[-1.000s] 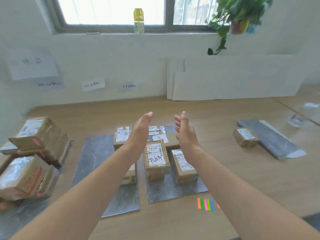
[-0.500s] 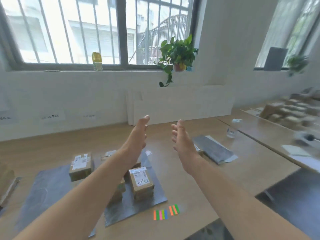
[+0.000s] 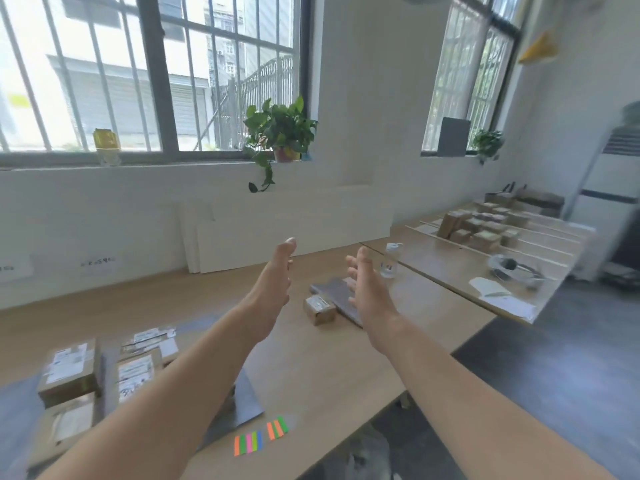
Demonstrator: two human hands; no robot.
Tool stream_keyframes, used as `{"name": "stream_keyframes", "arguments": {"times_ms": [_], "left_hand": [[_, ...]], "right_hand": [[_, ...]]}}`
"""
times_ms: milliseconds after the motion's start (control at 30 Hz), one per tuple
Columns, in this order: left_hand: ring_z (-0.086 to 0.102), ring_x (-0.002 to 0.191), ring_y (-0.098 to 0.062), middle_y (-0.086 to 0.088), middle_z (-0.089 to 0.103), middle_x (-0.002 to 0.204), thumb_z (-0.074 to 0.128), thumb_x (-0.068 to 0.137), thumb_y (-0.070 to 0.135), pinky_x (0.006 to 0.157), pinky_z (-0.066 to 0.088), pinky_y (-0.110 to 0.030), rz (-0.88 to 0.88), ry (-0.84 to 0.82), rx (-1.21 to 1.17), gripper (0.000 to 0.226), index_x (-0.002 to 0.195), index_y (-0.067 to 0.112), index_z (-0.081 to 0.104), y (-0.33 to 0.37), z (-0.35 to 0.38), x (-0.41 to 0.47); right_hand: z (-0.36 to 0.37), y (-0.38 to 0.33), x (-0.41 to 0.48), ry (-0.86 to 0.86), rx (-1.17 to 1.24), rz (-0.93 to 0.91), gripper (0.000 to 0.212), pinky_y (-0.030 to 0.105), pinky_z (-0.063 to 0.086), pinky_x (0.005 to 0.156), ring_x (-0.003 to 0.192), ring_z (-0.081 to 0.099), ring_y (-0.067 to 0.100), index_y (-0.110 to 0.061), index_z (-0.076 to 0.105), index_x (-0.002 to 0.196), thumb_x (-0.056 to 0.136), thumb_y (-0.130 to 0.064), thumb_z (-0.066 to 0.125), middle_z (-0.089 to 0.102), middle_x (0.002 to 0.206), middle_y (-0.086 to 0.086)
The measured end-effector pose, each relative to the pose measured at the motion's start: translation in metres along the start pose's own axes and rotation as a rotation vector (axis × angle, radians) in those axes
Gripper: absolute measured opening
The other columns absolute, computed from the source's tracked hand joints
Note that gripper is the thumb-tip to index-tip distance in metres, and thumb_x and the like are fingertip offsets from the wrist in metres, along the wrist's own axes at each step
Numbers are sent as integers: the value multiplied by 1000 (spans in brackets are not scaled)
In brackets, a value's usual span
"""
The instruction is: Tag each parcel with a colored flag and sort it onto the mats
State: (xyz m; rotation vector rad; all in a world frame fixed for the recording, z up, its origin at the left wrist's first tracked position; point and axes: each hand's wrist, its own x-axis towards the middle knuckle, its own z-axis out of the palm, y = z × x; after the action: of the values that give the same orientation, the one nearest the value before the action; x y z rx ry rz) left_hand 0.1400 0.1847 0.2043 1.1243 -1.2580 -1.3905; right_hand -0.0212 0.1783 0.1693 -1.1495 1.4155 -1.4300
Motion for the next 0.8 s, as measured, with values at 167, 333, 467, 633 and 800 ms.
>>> {"name": "stream_keyframes", "arguments": {"times_ms": [167,333,467,633,800], "left_hand": [[33,145,-25,2,36,156,42,89,69,119,25,-45,-6,-22,26,73,154,36,35,3,19,11],[30,147,-26,1,33,159,36,97,62,121,23,-46,-16,-33,32,64,155,34,33,1,27,42],[28,149,-25,1,29,162,35,98,61,122,21,-46,-29,-52,24,64,156,35,30,-7,27,76],[29,148,-22,2,33,160,35,99,58,122,22,-44,-52,-52,24,58,153,37,35,-26,20,135],[31,147,-23,2,35,158,34,100,57,122,23,-44,-105,-46,38,55,152,39,38,-45,8,197]], "right_hand": [[-24,-2,16,31,12,14,62,48,35,117,135,49,22,-33,57,135,100,-71,24,51,145,-3],[-27,5,42,40,22,23,47,48,36,116,132,49,21,-40,58,116,99,-71,26,53,140,-2],[-20,20,75,39,4,28,49,48,37,116,132,48,19,-42,58,110,96,-75,25,50,144,-2],[-5,45,126,40,2,97,46,48,38,115,130,51,21,-42,60,106,97,-73,27,53,142,-6],[11,72,180,84,7,149,48,49,39,114,128,53,21,-35,64,116,103,-64,28,58,133,-5]]}}
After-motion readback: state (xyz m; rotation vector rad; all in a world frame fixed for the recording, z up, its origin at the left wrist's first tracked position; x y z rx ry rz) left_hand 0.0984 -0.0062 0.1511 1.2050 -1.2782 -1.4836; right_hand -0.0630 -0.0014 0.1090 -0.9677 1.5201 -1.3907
